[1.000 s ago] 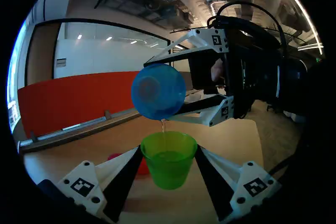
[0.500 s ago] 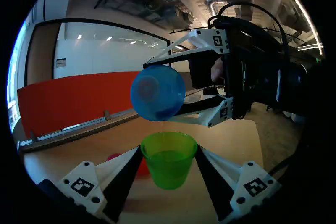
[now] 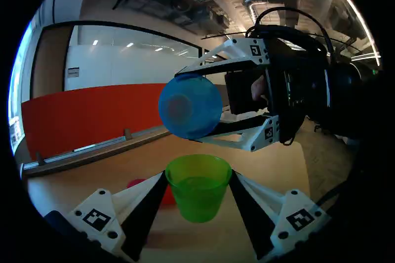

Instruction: Pour water

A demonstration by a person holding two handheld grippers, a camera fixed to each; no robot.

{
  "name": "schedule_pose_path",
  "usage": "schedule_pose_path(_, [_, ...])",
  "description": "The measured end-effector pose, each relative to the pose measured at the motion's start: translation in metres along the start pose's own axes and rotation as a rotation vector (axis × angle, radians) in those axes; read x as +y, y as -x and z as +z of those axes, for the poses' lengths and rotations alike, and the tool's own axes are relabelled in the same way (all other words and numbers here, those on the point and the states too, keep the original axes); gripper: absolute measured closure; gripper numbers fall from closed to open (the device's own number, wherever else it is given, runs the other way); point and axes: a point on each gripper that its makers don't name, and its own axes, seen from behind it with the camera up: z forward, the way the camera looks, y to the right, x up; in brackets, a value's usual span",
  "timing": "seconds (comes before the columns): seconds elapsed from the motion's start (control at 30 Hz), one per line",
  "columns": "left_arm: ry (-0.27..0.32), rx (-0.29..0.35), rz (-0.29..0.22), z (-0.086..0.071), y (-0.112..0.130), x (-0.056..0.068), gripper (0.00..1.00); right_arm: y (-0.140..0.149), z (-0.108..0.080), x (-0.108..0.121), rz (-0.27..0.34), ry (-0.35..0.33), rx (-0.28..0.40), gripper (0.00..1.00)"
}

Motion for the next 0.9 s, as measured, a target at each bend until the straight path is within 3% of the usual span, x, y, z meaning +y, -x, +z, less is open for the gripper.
schedule_pose_path(0.2, [-0.006, 0.003, -0.002, -0.002, -0.001, -0.002, 0.12, 0.009, -0.006, 0.000, 0.224, 0.048, -0.011, 0.08])
schedule_pose_path(0.5, [-0.012, -0.008, 0.005, -0.006, -0.002, -0.003, 0.12, 0.018, -0.014, -0.011, 0.535, 0.066, -0.039, 0.08])
schedule_pose_path(0.9, [-0.021, -0.010, 0.000, -0.009, -0.006, -0.005, 0.12, 0.027, -0.024, -0.043, 1.023, 0.011, -0.074, 0.09])
